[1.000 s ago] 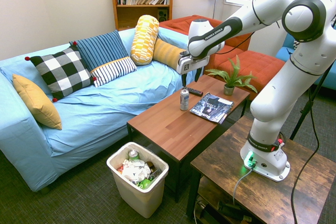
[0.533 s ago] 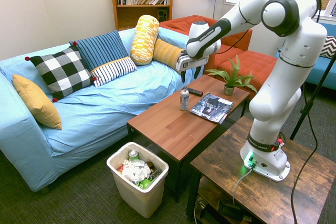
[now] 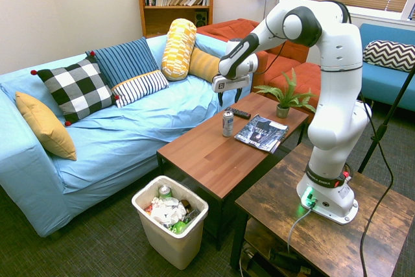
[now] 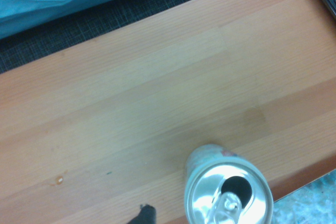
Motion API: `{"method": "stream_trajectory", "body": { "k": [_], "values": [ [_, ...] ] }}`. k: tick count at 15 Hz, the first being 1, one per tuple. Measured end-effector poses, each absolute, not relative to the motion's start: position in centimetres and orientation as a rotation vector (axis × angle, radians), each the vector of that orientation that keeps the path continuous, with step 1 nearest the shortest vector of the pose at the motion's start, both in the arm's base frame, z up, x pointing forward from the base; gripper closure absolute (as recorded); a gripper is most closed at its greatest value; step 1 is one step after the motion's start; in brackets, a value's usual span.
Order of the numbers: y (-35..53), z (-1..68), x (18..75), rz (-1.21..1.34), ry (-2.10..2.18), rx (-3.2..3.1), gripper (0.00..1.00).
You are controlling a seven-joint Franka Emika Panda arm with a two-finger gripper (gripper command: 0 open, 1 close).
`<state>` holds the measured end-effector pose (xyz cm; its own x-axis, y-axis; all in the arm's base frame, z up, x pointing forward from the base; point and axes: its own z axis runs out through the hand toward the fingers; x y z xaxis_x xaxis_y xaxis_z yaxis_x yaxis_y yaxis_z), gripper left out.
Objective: Throw the can in the trash bin
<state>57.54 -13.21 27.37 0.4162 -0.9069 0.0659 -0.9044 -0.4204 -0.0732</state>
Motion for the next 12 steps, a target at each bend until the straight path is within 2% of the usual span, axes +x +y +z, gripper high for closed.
{"method": "stream_trajectory", "body": {
  "k": [10,11,12],
  "values": [
    [-13.5,18.8,59.3,0.051,1.718,-2.629,0.00],
    [-13.4,18.3,59.5,0.065,1.720,-2.631,1.00],
    [-13.4,17.9,59.6,0.078,1.723,-2.629,1.00]
  ]
}}
